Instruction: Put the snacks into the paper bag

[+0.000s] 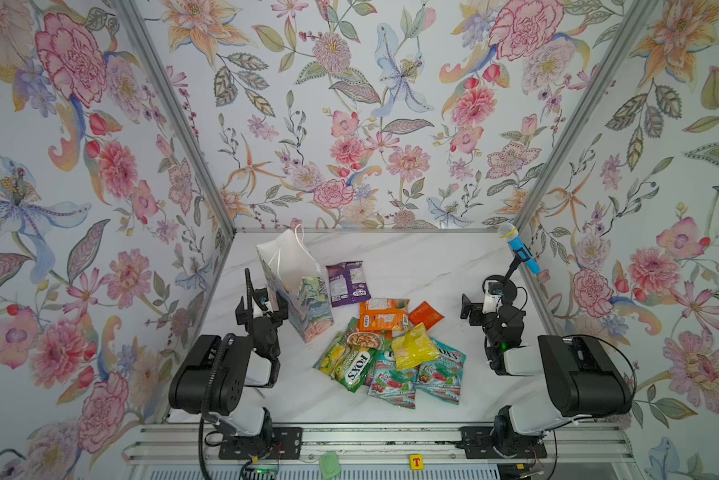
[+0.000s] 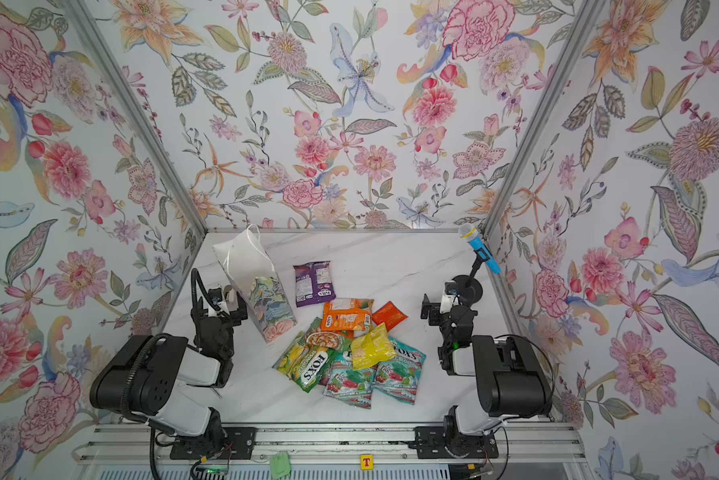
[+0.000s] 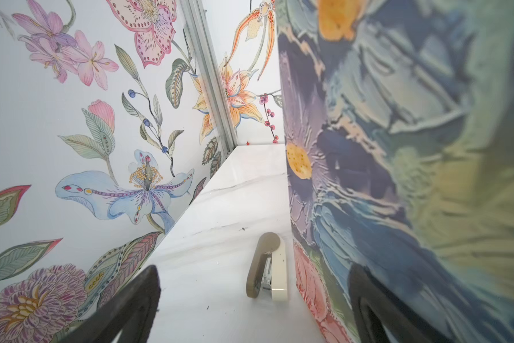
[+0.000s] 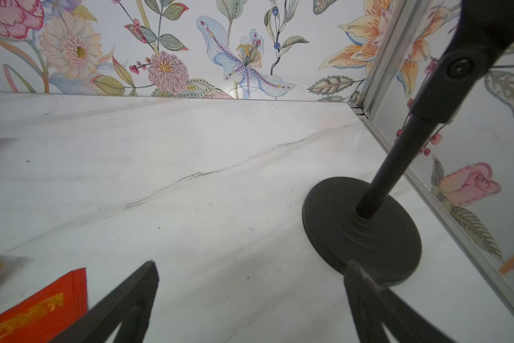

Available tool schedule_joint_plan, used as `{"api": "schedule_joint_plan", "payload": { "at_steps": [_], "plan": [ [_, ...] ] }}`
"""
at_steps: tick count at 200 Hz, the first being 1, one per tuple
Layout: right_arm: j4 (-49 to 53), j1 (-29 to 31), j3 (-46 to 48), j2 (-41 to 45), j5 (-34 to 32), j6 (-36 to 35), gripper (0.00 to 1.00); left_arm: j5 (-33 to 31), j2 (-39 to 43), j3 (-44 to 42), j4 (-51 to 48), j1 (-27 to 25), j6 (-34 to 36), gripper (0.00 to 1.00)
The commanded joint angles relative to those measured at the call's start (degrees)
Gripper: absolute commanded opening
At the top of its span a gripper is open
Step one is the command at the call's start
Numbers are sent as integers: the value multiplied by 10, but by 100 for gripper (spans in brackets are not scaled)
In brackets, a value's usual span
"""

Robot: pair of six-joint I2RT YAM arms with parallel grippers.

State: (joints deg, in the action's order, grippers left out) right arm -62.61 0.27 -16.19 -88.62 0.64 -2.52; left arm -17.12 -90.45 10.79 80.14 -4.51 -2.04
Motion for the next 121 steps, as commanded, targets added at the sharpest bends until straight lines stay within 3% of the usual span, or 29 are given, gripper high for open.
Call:
{"api": "schedule_joint_plan", "payload": {
  "at_steps": [1, 121],
  "plan": [
    [2, -2, -10, 0, 2, 8, 99, 3, 0, 8, 14, -3, 6, 99],
    [4, -4, -12, 0, 8, 10, 99, 3, -1, 8, 13, -2, 5, 99]
  ]
}}
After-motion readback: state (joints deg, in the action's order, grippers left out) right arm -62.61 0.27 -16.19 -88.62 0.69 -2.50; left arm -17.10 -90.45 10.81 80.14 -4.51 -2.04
